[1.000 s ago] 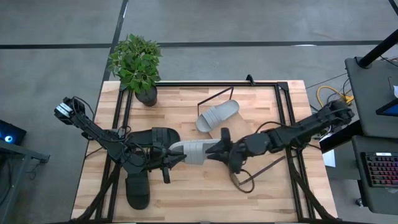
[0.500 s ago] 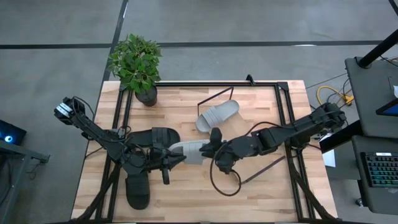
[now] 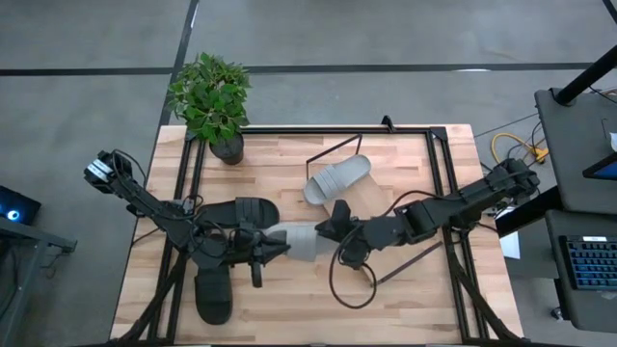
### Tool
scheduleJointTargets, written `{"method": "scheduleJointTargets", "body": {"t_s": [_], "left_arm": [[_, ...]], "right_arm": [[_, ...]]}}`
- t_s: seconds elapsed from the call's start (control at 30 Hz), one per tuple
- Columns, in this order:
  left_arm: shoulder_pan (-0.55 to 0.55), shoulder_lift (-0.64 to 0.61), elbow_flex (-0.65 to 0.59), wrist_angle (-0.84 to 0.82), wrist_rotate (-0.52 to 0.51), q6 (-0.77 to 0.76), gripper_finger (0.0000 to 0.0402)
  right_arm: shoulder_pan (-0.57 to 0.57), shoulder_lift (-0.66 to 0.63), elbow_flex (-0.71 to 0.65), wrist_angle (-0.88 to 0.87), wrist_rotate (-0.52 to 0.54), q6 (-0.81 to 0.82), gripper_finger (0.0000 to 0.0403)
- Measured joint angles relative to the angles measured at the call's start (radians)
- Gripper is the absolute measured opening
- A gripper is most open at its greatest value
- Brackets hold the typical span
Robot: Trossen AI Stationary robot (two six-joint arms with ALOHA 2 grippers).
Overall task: Pick and place slides into the shelf
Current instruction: Put the gray slide on the shelf
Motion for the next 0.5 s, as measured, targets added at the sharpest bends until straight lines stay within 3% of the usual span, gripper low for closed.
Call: {"method": "scheduleJointTargets", "body": {"t_s": [0.5], "left_arm": [[0.0, 0.0, 0.0, 0.0, -0.026, 0.006, 0.0]], "right_arm": [[0.003, -0.002, 0.003, -0.002, -0.015, 0.037, 0.0109]]}}
